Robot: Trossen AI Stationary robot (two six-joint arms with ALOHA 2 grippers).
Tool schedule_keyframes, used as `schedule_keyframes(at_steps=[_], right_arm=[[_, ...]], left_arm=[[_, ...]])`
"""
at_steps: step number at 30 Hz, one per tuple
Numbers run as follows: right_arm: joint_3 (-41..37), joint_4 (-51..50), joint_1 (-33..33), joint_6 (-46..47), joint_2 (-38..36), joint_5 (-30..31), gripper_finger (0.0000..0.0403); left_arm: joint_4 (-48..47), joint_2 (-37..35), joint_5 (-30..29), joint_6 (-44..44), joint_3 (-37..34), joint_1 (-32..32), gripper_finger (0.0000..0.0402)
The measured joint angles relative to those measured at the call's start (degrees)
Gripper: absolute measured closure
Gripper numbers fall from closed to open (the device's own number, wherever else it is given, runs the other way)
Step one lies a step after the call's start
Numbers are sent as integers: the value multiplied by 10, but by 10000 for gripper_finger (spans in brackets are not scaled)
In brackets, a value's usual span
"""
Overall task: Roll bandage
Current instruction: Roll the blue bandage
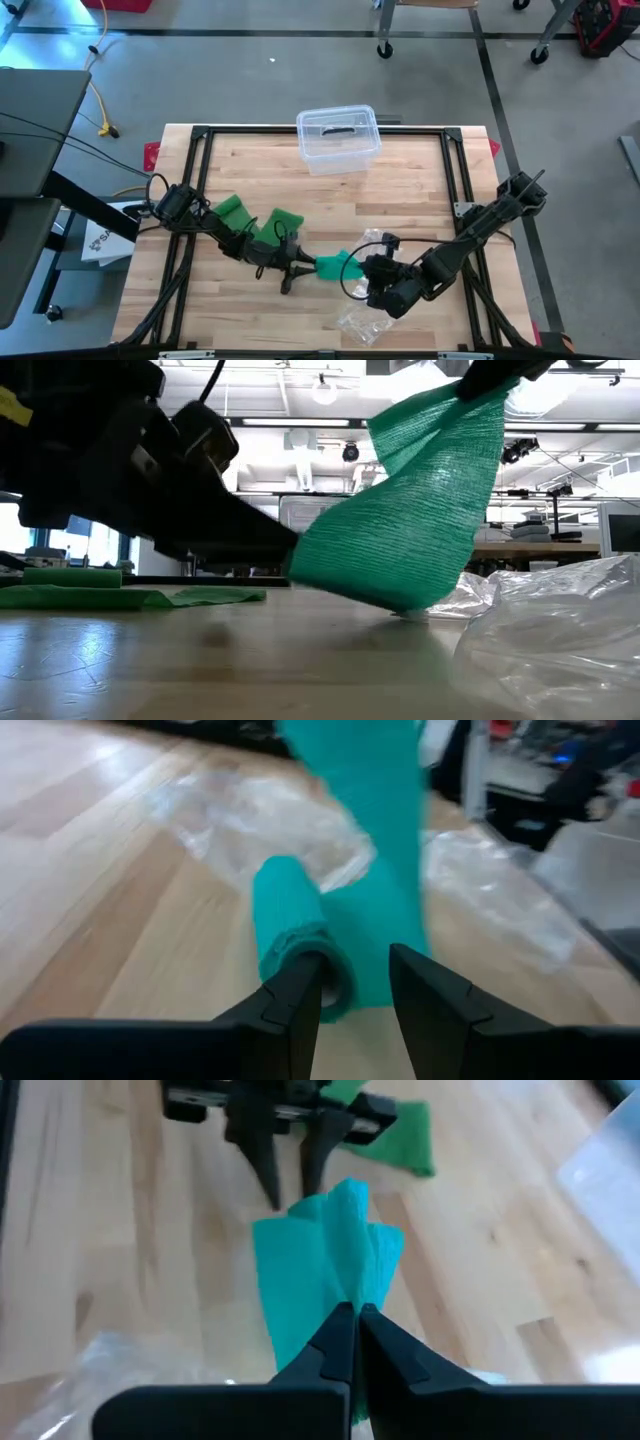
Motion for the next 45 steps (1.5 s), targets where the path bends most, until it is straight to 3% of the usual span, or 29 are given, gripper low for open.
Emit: schedule_keyframes(at_steps=[11,20,27,38,45], right_arm=[[0,31,-38,-24,0,72,403],[0,123,-53,-82,0,86,403],[0,138,-77,-80,0,96,403],[0,151,-83,-70,0,99,403],[0,148,-101,-64,1,98,403]], left_arm=[[-21,0,11,12,0,0,286],[-39,0,-25,34,0,0,286],[-71,0,-27,40,12,0,286],[-110,1,-142,55,28,0,286],[-108,1,-144,105,29,7,286]])
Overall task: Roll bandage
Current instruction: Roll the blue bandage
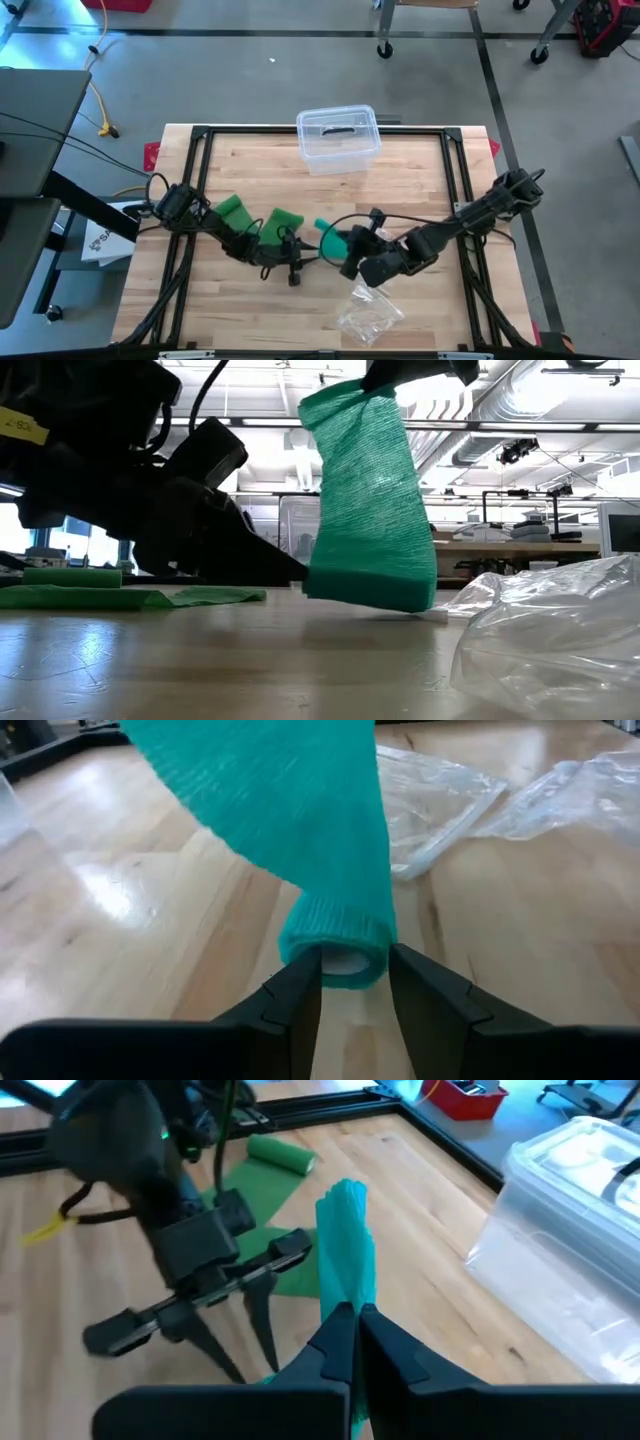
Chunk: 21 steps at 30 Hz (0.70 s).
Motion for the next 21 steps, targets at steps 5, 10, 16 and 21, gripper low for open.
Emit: schedule_keyframes(at_steps=[5,10,16,21], right_arm=[[0,14,-18,-1,0,12,403],[0,73,-20,-33,0,11,403],[0,55,-25,-43,0,8,403],[0,-8,-36,-9,0,8,403]], left_arm=[[-23,0,-2,-3,0,12,286],[-27,0,-1,-5,0,25,286],[-36,0,3,-11,0,35,286],[-39,0,4,-21,0,35,286]])
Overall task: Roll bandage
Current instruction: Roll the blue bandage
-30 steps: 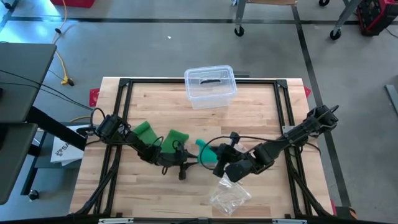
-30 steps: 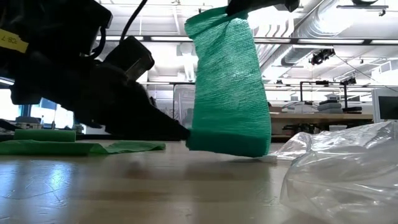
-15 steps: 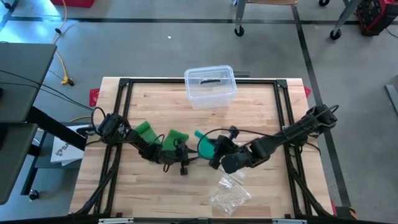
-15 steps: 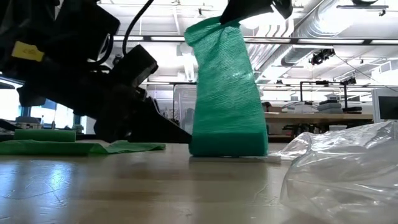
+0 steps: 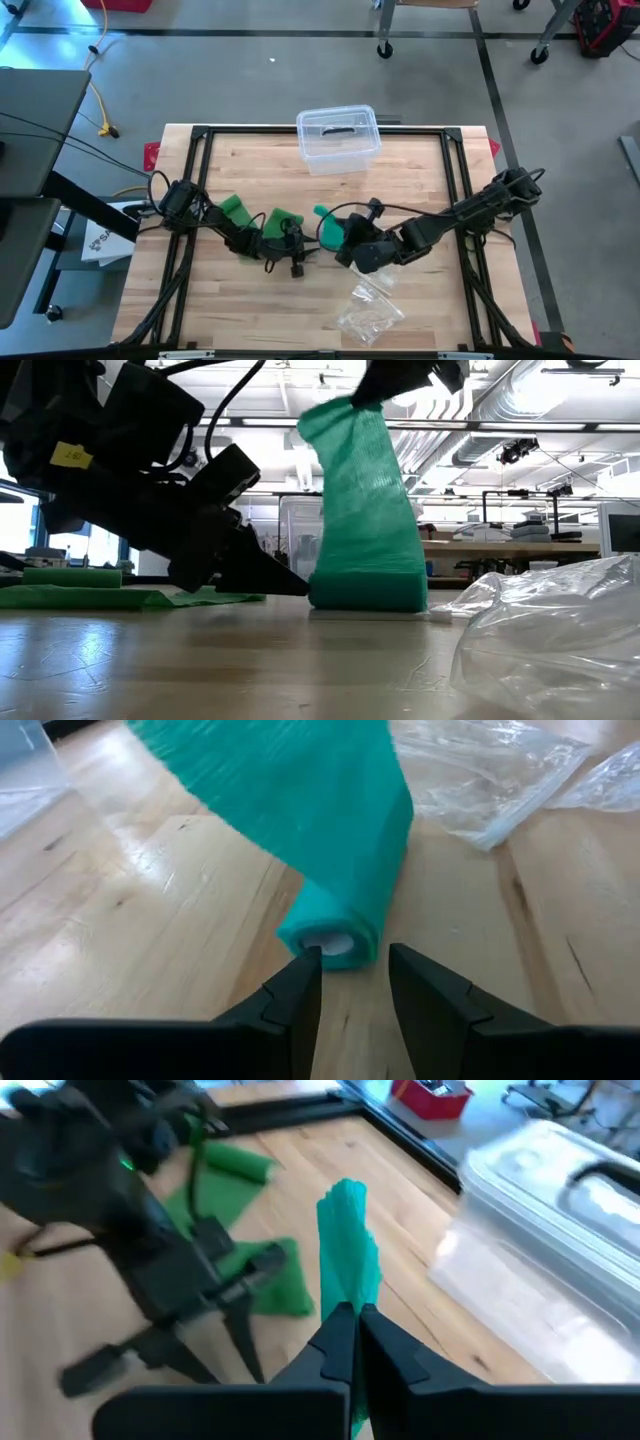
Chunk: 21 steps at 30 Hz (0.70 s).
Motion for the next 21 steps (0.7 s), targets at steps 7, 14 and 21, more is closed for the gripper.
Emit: schedule_keyframes(at_steps=[7,14,21], right_arm=[[0,-136,-39,74,0,-19,403],[-13,-183,-90,90,0,-67,350],[-57,-258,-100,181,1,-23,232]], left_arm=[[-3,0,15,-5,0,0,286],[-3,0,21,-15,0,0,286],[-4,0,35,-35,0,0,286]])
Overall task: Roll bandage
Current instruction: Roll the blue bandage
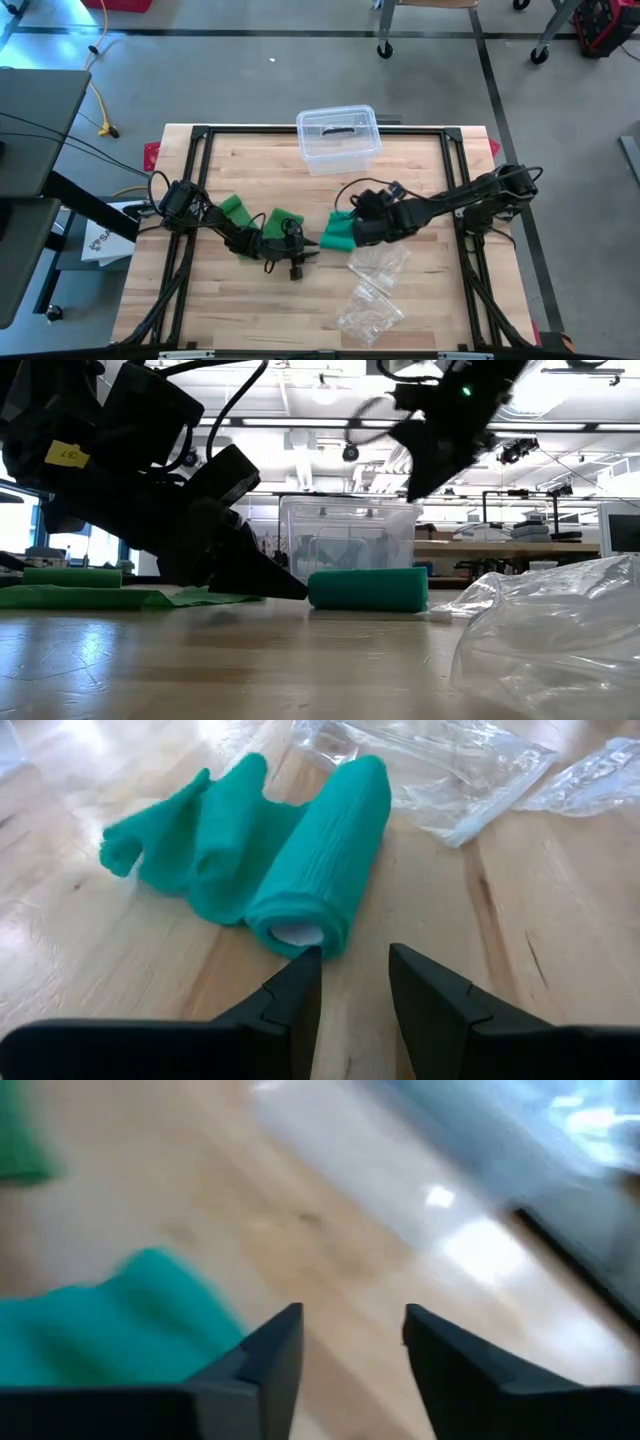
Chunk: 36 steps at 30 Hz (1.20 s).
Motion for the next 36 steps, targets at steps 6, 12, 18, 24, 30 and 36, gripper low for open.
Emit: schedule_keyframes(at_steps=[6,12,18,24,30,36], right_arm=[[-5,-38,66,4,0,-41,211],[-64,151,127,-116,0,-214,210],[-204,423,113,-114,0,-240,210],[-288,584,72,-96,0,-281,210],[-284,582,66,-101,0,-297,210],[-280,586,62,-102,0,-297,210]], left_arm=[[-2,0,28,-4,0,0,286],[-10,0,46,-14,3,0,286],[-39,0,45,-3,29,2,286],[-102,-7,45,-27,43,3,286],[-247,-64,25,-65,45,-7,287],[-222,-68,-4,-26,42,7,287]])
